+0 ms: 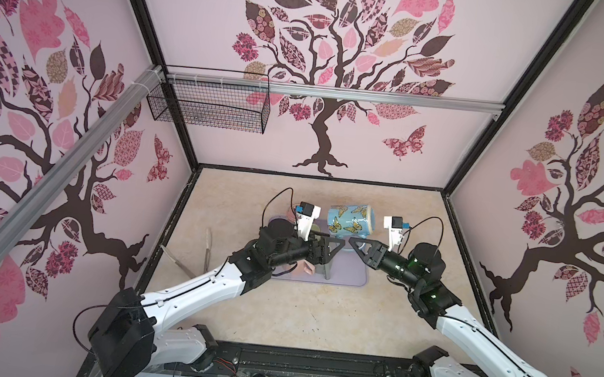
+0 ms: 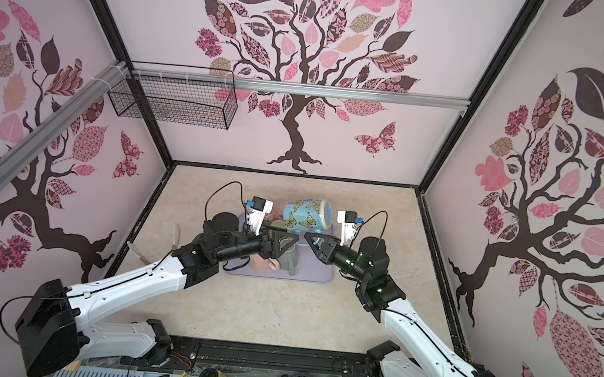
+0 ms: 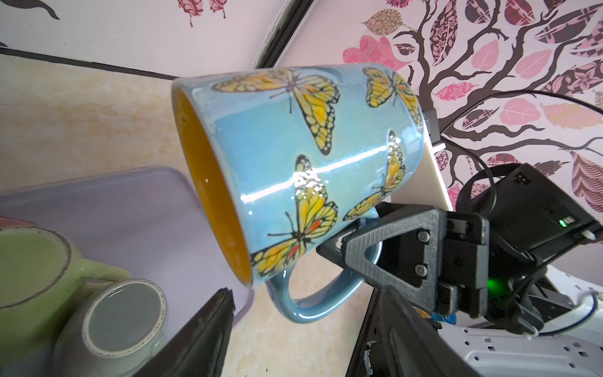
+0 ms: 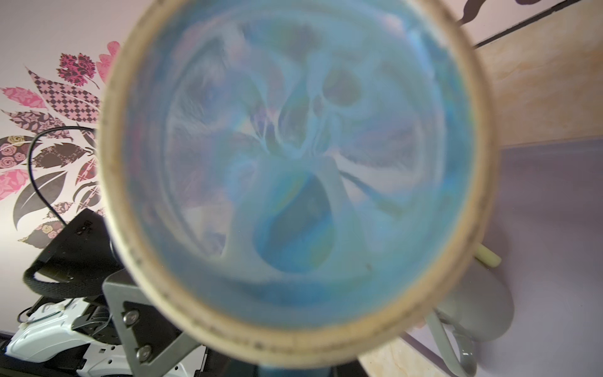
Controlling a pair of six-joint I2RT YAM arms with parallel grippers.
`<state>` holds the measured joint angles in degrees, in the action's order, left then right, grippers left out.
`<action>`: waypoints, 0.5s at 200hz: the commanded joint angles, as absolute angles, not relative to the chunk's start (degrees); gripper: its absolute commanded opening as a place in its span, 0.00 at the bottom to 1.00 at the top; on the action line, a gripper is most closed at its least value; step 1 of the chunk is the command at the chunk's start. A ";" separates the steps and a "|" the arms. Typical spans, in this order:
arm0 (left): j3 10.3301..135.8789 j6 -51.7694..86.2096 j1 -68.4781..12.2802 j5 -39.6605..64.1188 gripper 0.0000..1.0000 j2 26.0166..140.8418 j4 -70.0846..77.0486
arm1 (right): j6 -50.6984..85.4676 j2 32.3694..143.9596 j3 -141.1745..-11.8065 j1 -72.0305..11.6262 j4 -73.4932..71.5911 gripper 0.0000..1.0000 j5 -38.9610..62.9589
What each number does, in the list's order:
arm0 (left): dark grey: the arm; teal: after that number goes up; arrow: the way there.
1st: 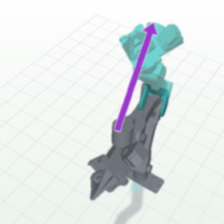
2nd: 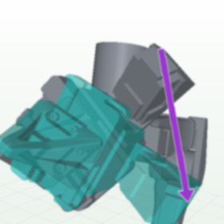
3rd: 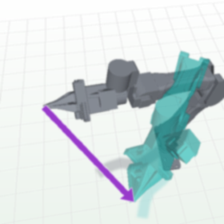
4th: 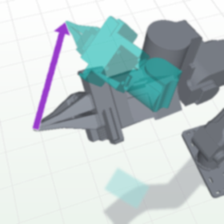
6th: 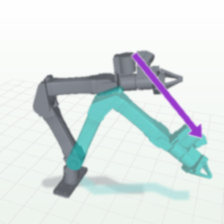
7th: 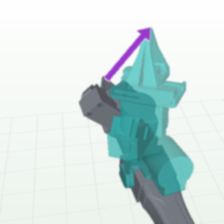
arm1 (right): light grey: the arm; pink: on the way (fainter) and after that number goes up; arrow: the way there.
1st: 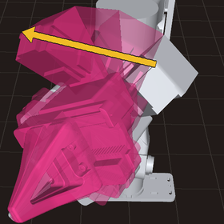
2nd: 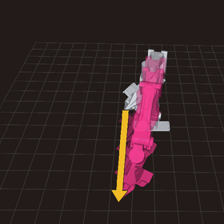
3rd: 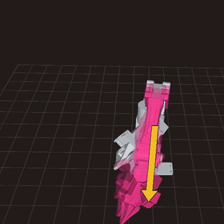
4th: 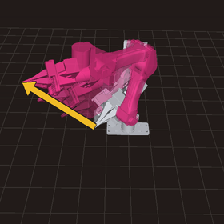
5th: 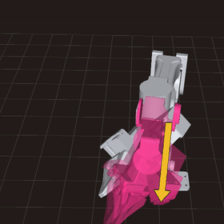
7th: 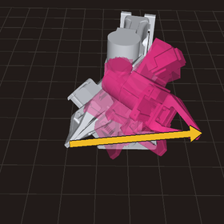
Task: Turn the mug right side up
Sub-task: Place the mug at the top-left of the table.
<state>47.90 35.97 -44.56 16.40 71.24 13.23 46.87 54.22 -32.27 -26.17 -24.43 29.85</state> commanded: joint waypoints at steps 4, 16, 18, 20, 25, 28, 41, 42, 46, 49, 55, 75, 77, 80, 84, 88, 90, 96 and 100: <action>49.64 36.43 -44.57 17.78 0.72 72.13 15.68 | 47.16 51.68 -33.87 -26.10 -34.52 0.00 31.18; 49.65 36.86 -44.56 18.22 0.71 72.40 16.48 | 47.58 51.69 -33.69 -26.03 -35.28 0.00 31.36; 49.63 36.97 -44.56 18.27 0.71 72.46 16.62 | 47.67 51.73 -33.67 -26.09 -35.32 0.00 31.33; 49.65 37.04 -44.56 18.32 0.71 72.48 16.75 | 47.71 51.69 -33.69 -26.10 -35.33 0.00 31.32; 49.67 37.26 -44.57 18.40 0.71 72.65 17.14 | 47.81 51.77 -33.71 -26.10 -35.38 0.00 31.46; 49.70 37.33 -44.56 18.50 0.70 72.72 17.34 | 47.88 51.87 -33.67 -26.09 -35.48 0.00 31.53; 49.74 37.77 -44.60 18.81 0.69 73.12 17.97 | 48.35 51.99 -33.41 -26.09 -36.37 0.00 32.00; 49.75 37.78 -44.63 18.85 0.69 73.21 18.04 | 48.43 51.97 -33.45 -26.10 -36.42 0.00 32.04; 49.86 37.87 -44.61 18.94 0.69 73.37 18.23 | 48.61 51.97 -33.34 -26.17 -36.85 0.00 32.11; 49.84 37.95 -44.61 18.98 0.68 73.51 18.40 | 48.74 51.95 -33.19 -26.10 -37.16 0.00 32.25; 49.96 38.09 -44.62 19.14 0.67 73.68 18.60 | 48.98 51.94 -32.96 -26.18 -37.81 0.00 32.38; 50.04 38.70 -44.60 19.85 0.65 74.34 19.70 | 49.20 51.98 -32.93 -26.17 -38.15 0.00 32.64; 50.08 38.75 -44.57 19.86 0.65 74.40 19.80 | 49.24 51.95 -32.95 -26.19 -38.15 0.00 32.72; 50.03 38.88 -44.56 19.93 0.64 74.44 20.04 | 49.26 51.97 -32.94 -26.19 -38.14 0.00 32.75; 50.02 39.00 -44.56 19.95 0.64 74.45 20.39 | 49.24 52.07 -32.91 -26.19 -38.10 0.00 32.78; 49.99 39.13 -44.56 19.99 0.64 74.52 20.82 | 49.25 52.08 -32.91 -26.19 -38.09 0.00 32.83; 49.85 39.20 -44.60 20.03 0.64 74.53 21.07 | 49.29 52.07 -32.92 -26.17 -38.09 0.00 32.86; 49.75 39.29 -44.57 20.10 0.63 74.67 21.58 | 49.30 52.11 -32.90 -26.26 -38.22 0.00 32.88; 49.74 39.31 -44.57 20.05 0.63 74.61 21.85 | 49.31 52.12 -32.86 -26.28 -38.27 0.00 32.96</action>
<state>47.90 38.61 -44.56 18.94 74.37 18.06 49.76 54.06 -31.42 -26.17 -29.04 31.73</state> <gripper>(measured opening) 0.636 0.211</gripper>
